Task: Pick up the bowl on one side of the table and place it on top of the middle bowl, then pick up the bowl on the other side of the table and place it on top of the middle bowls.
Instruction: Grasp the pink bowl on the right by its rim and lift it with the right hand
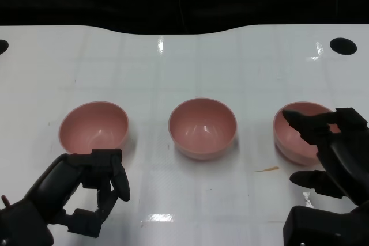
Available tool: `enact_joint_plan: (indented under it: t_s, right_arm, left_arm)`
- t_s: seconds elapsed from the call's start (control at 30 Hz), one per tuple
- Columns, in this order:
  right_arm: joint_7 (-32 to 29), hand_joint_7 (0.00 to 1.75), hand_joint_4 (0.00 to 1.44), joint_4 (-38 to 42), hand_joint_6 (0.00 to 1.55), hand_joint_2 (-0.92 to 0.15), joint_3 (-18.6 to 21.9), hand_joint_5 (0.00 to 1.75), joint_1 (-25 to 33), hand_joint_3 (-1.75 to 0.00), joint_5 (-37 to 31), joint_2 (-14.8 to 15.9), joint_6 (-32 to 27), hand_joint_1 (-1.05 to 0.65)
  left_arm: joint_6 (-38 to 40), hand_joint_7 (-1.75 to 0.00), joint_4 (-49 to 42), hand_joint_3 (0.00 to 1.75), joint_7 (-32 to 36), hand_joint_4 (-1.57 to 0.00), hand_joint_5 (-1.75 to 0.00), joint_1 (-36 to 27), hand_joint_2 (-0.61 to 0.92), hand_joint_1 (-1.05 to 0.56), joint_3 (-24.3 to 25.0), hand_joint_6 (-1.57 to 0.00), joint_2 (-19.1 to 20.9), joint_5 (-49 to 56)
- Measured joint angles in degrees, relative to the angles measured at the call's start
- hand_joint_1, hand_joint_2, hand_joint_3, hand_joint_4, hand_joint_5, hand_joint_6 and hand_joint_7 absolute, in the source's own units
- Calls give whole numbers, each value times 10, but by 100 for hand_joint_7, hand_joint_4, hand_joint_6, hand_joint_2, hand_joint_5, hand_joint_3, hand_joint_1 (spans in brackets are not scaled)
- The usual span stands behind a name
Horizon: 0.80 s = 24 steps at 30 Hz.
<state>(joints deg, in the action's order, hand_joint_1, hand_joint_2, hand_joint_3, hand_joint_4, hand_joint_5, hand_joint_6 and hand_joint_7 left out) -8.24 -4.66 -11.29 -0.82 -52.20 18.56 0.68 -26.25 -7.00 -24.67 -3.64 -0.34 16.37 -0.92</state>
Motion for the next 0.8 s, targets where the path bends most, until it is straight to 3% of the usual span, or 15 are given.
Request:
enact_joint_plan:
  t_s: [0.53,0.8]
  right_arm:
    - [2,1,13,113,35,-83,-52,57,-77,-1,-42,5,-57,-62]
    - [-32,2,34,247,45,-85,-83,38,-143,0,-39,0,-59,-57]
  left_arm:
    - [-9,-152,-11,139,0,-89,-173,5,39,-20,0,-79,-1,-1]
    - [6,-152,8,140,0,-88,-173,1,39,-19,0,-80,-1,-1]
